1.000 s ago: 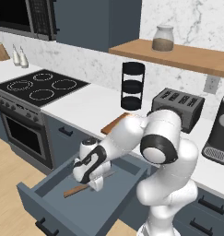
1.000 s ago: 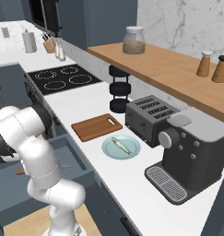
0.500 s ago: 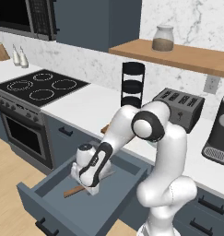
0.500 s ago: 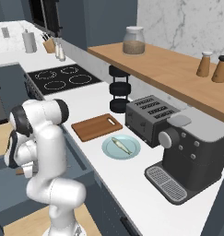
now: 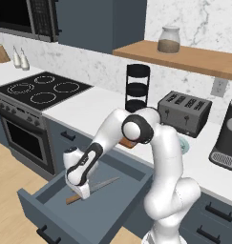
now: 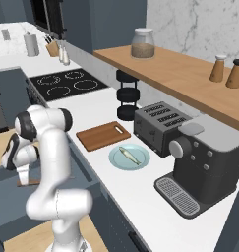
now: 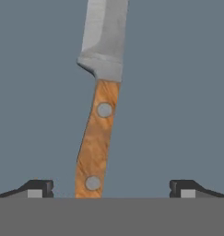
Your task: Pick up the knife from the drawer and place it on the cutting board. Then place the meat from the plate to the cutting board.
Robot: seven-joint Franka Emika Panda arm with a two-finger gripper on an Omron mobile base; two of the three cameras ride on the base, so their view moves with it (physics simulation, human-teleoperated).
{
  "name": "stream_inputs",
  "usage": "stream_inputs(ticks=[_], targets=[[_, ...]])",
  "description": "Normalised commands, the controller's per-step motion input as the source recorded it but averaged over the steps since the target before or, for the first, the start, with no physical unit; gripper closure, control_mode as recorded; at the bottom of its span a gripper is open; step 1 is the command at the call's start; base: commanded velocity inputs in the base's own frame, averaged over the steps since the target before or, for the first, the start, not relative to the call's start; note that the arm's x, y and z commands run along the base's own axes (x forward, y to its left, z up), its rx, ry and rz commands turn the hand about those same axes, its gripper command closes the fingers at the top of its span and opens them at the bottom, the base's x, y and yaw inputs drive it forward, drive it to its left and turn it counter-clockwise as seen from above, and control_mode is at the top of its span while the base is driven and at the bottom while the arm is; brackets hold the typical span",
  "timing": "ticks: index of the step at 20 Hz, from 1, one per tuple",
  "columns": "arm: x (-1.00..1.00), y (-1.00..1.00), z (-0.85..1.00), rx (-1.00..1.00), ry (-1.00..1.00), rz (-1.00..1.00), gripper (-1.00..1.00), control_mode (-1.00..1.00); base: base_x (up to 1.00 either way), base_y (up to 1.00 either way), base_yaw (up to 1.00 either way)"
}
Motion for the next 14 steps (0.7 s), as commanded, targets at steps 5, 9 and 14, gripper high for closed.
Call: stream_inputs(ticks=[5,9,14], targets=[[0.01,0.02,-0.45,-0.02,0.01,0.00,-1.00,-1.00,0.00,0.00,0.00],[0.00,0.00,-0.56,0.00,-0.05,0.00,-1.00,-1.00,0.00,0.00,0.00],[0.00,0.00,-0.53,0.00,-0.06,0.00,-1.00,-1.00,0.00,0.00,0.00]])
